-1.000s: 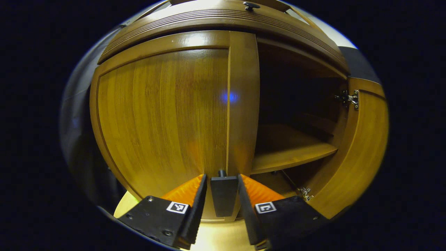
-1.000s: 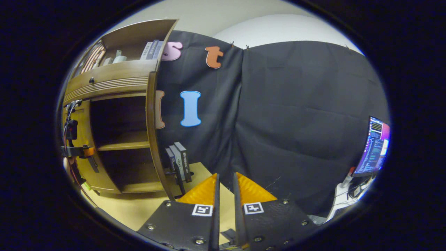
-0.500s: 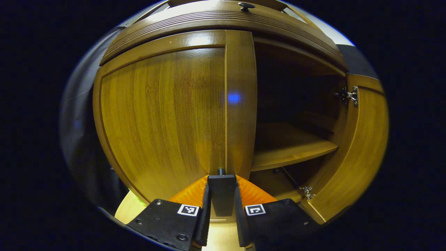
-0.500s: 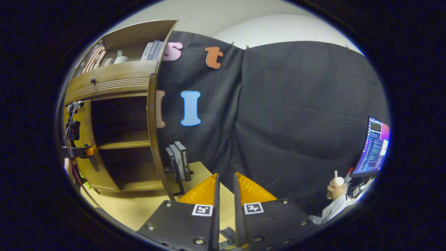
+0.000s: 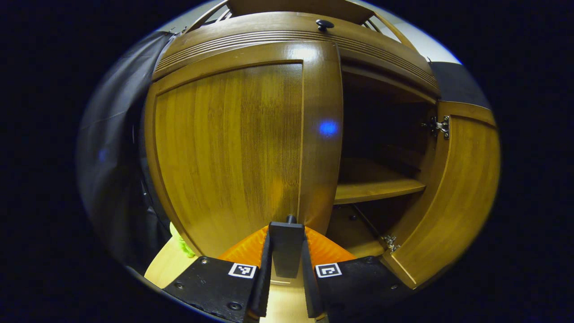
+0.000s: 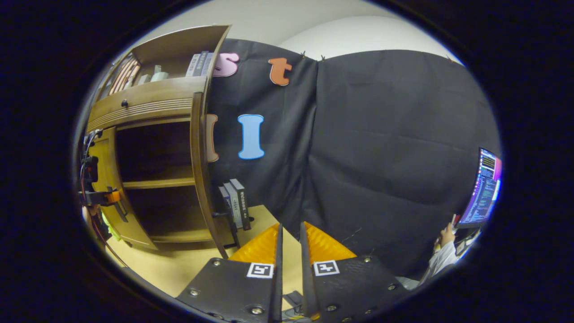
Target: Open the right door of the double-door shoe cabinet with the right hand, and open the left door with the left hand.
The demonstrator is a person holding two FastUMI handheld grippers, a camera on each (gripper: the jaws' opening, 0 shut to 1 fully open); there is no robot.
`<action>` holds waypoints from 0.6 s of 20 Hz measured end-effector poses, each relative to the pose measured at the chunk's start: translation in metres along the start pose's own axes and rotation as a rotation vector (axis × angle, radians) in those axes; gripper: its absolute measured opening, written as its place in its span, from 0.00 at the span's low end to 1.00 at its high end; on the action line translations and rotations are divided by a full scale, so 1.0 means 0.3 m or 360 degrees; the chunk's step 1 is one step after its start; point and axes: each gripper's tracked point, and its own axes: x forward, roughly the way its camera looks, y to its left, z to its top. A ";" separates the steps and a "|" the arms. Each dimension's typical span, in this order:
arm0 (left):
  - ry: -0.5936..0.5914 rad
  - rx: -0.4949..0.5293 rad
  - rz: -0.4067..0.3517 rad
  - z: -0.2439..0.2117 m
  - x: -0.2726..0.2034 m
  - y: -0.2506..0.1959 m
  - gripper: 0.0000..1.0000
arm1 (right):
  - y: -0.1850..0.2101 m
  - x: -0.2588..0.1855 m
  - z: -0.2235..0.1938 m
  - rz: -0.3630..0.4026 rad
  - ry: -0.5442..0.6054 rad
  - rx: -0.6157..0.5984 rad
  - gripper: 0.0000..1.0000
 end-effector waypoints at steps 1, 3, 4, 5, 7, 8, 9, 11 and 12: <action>0.0000 -0.0010 0.0008 0.001 -0.001 0.000 0.34 | 0.012 0.005 0.006 0.0021 -0.0001 -0.0002 0.18; 0.0000 -0.0033 0.0022 0.004 -0.001 -0.001 0.34 | 0.043 0.016 0.015 0.0068 -0.0007 -0.0009 0.18; -0.0002 -0.0041 0.0026 0.004 0.005 0.001 0.34 | 0.057 0.023 0.017 0.0092 -0.0009 -0.0015 0.18; -0.0003 -0.0049 0.0032 0.004 0.008 0.003 0.32 | 0.073 0.031 0.020 0.0114 -0.0009 -0.0021 0.18; -0.0003 -0.0053 0.0039 0.009 0.006 0.003 0.32 | 0.104 0.042 0.022 0.0165 -0.0005 -0.0024 0.18; -0.0003 -0.0058 0.0044 0.008 0.006 0.004 0.32 | 0.119 0.046 0.022 0.0190 -0.0002 -0.0026 0.18; -0.0002 -0.0065 0.0052 0.008 0.005 0.006 0.32 | 0.132 0.051 0.020 0.0210 0.0000 -0.0030 0.18; 0.0001 -0.0083 0.0069 0.012 0.008 0.008 0.31 | 0.159 0.065 0.019 0.0247 0.0007 -0.0032 0.18; 0.0002 -0.0091 0.0077 0.013 0.009 0.008 0.29 | 0.172 0.071 0.020 0.0265 0.0012 -0.0031 0.18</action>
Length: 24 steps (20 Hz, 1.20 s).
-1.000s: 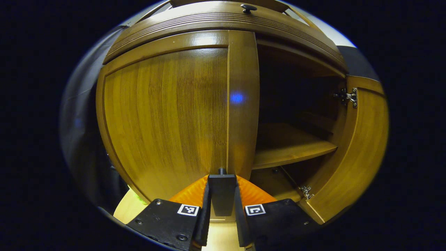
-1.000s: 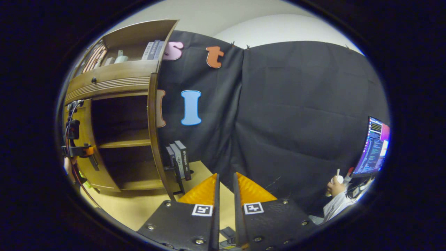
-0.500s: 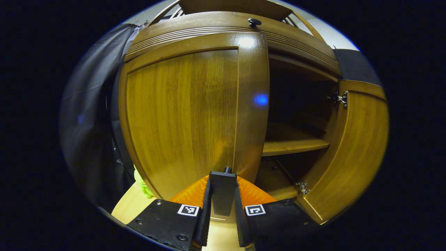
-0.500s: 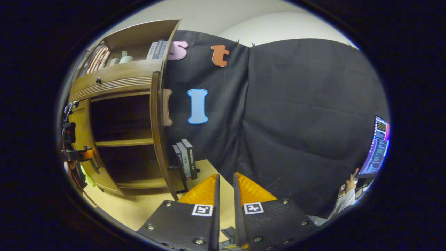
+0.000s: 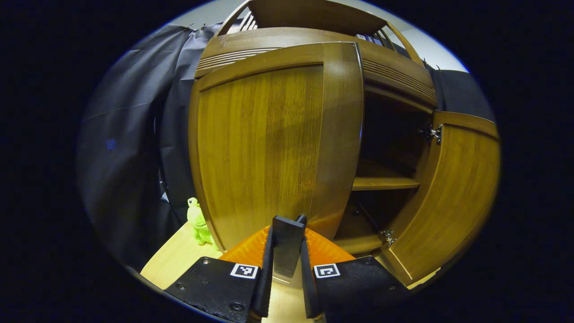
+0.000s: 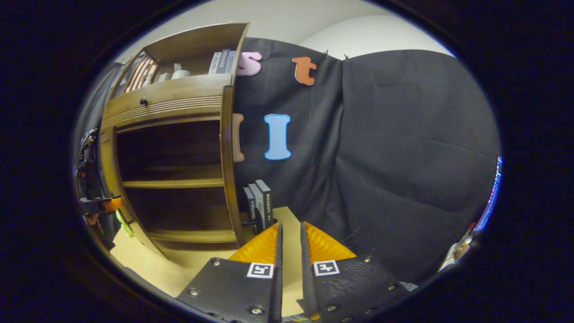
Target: Open the right door of the double-door shoe cabinet with the right hand, and open the left door with the left hand.
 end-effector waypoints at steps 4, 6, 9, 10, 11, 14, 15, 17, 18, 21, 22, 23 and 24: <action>-0.0007 -0.0023 0.0028 0.008 0.004 0.005 0.30 | 0.031 0.024 0.008 0.0051 -0.0002 0.0007 0.18; -0.0011 -0.0028 0.0040 0.008 0.007 0.006 0.30 | 0.051 0.041 0.016 0.0075 -0.0002 0.0015 0.18; -0.0012 -0.0030 0.0060 0.014 0.010 0.008 0.29 | 0.074 0.058 0.021 0.0103 -0.0004 0.0021 0.18; -0.0012 -0.0031 0.0069 0.007 0.011 0.013 0.25 | 0.084 0.064 0.017 0.0113 -0.0003 0.0023 0.18; -0.0012 -0.0034 0.0080 -0.001 0.009 0.017 0.26 | 0.093 0.070 0.016 0.0123 -0.0001 0.0026 0.18; -0.0020 -0.0053 0.0114 0.003 0.011 0.024 0.23 | 0.093 0.085 0.005 0.0112 0.0005 0.0017 0.18; -0.0024 -0.0057 0.0115 0.005 0.010 0.025 0.23 | 0.088 0.091 0.005 0.0110 0.0008 0.0025 0.18; -0.0024 -0.0065 0.0120 0.004 -0.001 0.033 0.23 | 0.088 0.093 0.001 0.0112 0.0017 0.0055 0.18; -0.0024 -0.0065 0.0126 0.002 -0.008 0.039 0.24 | 0.086 0.094 -0.005 0.0110 0.0020 0.0069 0.18; -0.0021 -0.0065 0.0181 -0.005 -0.020 0.066 0.22 | 0.085 0.099 -0.013 0.0095 0.0024 0.0082 0.18; -0.0018 -0.0063 0.0205 -0.006 -0.024 0.076 0.21 | 0.083 0.102 -0.016 0.0090 0.0025 0.0085 0.18; -0.0018 -0.0063 0.0228 -0.006 -0.031 0.087 0.20 | 0.081 0.102 -0.016 0.0088 0.0026 0.0090 0.18; -0.0018 -0.0067 0.0248 -0.009 -0.038 0.102 0.19 | 0.081 0.105 -0.021 0.0088 0.0029 0.0096 0.18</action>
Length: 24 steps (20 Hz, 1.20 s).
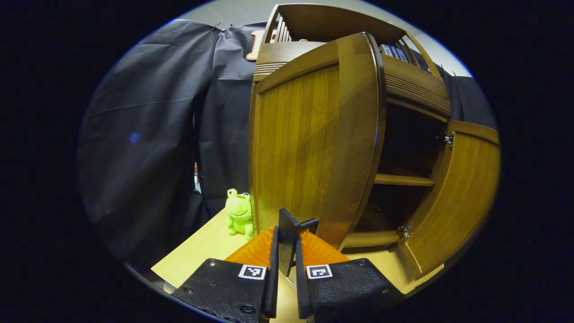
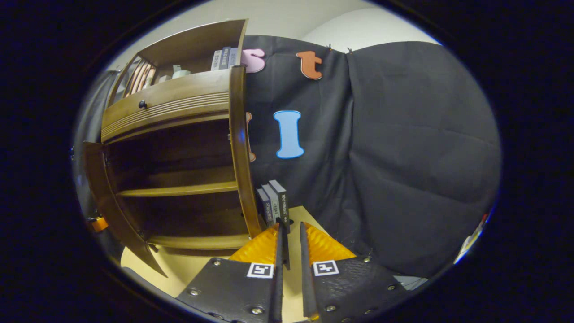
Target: Open the right door of the double-door shoe cabinet with the right hand, and open the left door with the left hand.
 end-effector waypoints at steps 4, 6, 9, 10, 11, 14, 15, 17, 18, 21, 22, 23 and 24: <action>-0.0005 0.0000 0.0024 -0.005 -0.016 0.042 0.14 | -0.003 0.011 -0.002 0.0000 0.0009 0.0042 0.18; -0.0010 -0.0005 0.0048 -0.002 -0.021 0.075 0.14 | -0.005 0.018 -0.007 0.0000 0.0014 0.0068 0.18; -0.0007 -0.0044 0.0138 -0.003 -0.030 0.141 0.12 | -0.004 0.021 -0.008 -0.0005 0.0012 0.0090 0.18; -0.0008 -0.0053 0.0174 -0.003 -0.031 0.167 0.10 | -0.004 0.022 -0.007 -0.0006 0.0011 0.0090 0.18; -0.0002 -0.0064 0.0212 -0.005 -0.032 0.197 0.10 | -0.005 0.022 -0.008 -0.0005 0.0011 0.0090 0.18; -0.0008 -0.0097 0.0202 -0.002 -0.045 0.239 0.04 | -0.006 0.024 -0.014 0.0000 0.0011 0.0091 0.18; -0.0012 -0.0081 0.0184 0.002 -0.042 0.237 0.05 | -0.005 0.024 -0.015 0.0001 0.0013 0.0092 0.18; -0.0025 -0.0074 0.0158 0.002 -0.041 0.248 0.05 | -0.005 0.021 -0.021 0.0004 0.0020 0.0104 0.18; -0.0029 -0.0070 0.0146 0.006 -0.043 0.253 0.05 | -0.005 0.020 -0.022 0.0008 0.0022 0.0112 0.18; -0.0020 -0.0061 0.0107 0.002 -0.047 0.276 0.05 | 0.000 0.019 -0.018 0.0027 0.0024 0.0116 0.18; -0.0013 -0.0061 0.0086 0.008 -0.047 0.286 0.00 | -0.002 0.019 -0.015 0.0030 0.0022 0.0108 0.18; -0.0004 -0.0060 0.0073 0.006 -0.054 0.300 0.05 | -0.004 0.019 -0.009 0.0030 0.0016 0.0100 0.18; 0.0001 -0.0059 0.0060 0.011 -0.056 0.314 0.00 | -0.007 0.021 -0.003 0.0028 0.0007 0.0095 0.18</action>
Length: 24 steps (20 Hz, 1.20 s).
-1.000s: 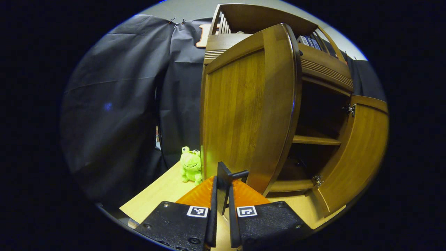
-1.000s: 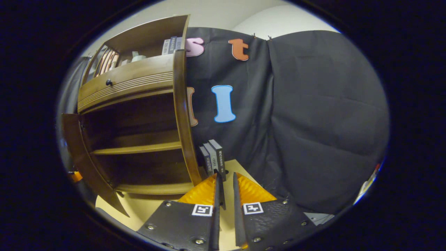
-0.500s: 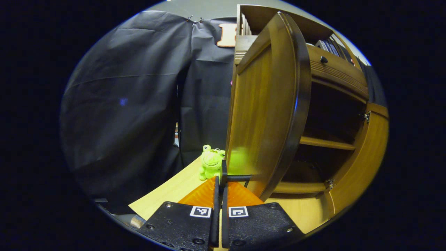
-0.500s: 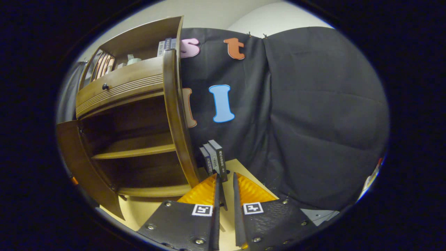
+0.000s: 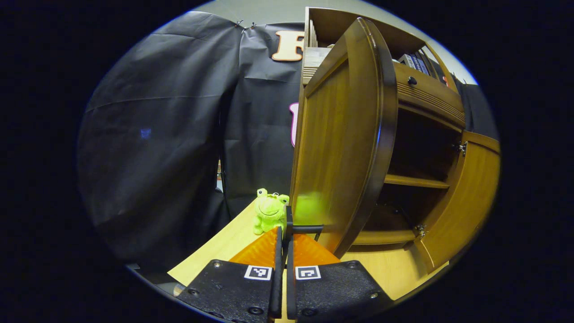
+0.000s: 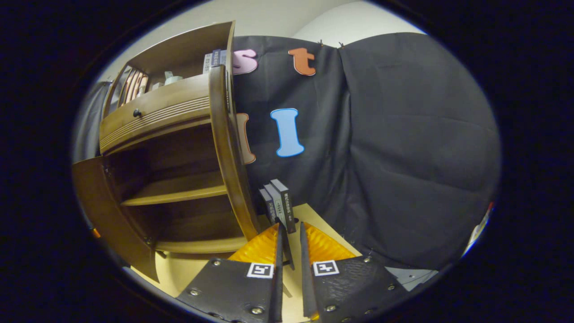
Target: Open the right door of the double-door shoe cabinet with the right hand, and open the left door with the left hand.
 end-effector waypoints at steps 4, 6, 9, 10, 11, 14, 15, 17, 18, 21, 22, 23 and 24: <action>-0.0002 0.0011 -0.0059 0.009 -0.018 0.045 0.05 | -0.004 0.022 0.011 -0.0003 0.0000 -0.0003 0.18; -0.0008 -0.0005 -0.0087 0.017 -0.022 0.081 0.05 | -0.009 0.029 0.014 -0.0006 -0.0001 -0.0007 0.18; -0.0004 -0.0041 -0.0131 0.020 -0.021 0.127 0.06 | -0.010 0.031 0.016 0.0008 -0.0002 0.0002 0.18; -0.0004 -0.0044 -0.0140 0.022 -0.020 0.136 0.05 | -0.009 0.031 0.016 0.0009 -0.0002 0.0004 0.18; -0.0013 -0.0046 -0.0140 0.024 -0.019 0.149 0.08 | -0.013 0.031 0.015 0.0009 -0.0003 0.0003 0.19; -0.0010 -0.0080 -0.0131 0.021 -0.024 0.176 0.26 | -0.012 0.032 0.014 0.0015 0.0000 -0.0009 0.19; -0.0011 -0.0092 -0.0118 0.019 -0.026 0.188 0.27 | -0.013 0.032 0.015 0.0015 0.0000 -0.0015 0.19; -0.0015 -0.0108 -0.0097 0.020 -0.031 0.204 0.47 | -0.014 0.032 0.017 0.0013 0.0000 -0.0025 0.19; -0.0017 -0.0113 -0.0082 0.025 -0.035 0.211 0.58 | -0.013 0.031 0.018 0.0014 0.0002 -0.0029 0.19; -0.0051 -0.0123 -0.0013 0.057 -0.070 0.252 0.57 | -0.010 0.028 0.027 0.0026 -0.0003 -0.0048 0.19; -0.0103 -0.0140 0.0036 0.093 -0.085 0.285 0.58 | -0.016 0.029 0.039 0.0013 -0.0014 -0.0056 0.19; -0.0145 -0.0167 0.0085 0.124 -0.095 0.323 0.57 | -0.022 0.029 0.051 0.0001 -0.0033 -0.0065 0.19; -0.0180 -0.0209 0.0116 0.155 -0.109 0.348 0.57 | -0.028 0.029 0.070 -0.0015 -0.0057 -0.0070 0.19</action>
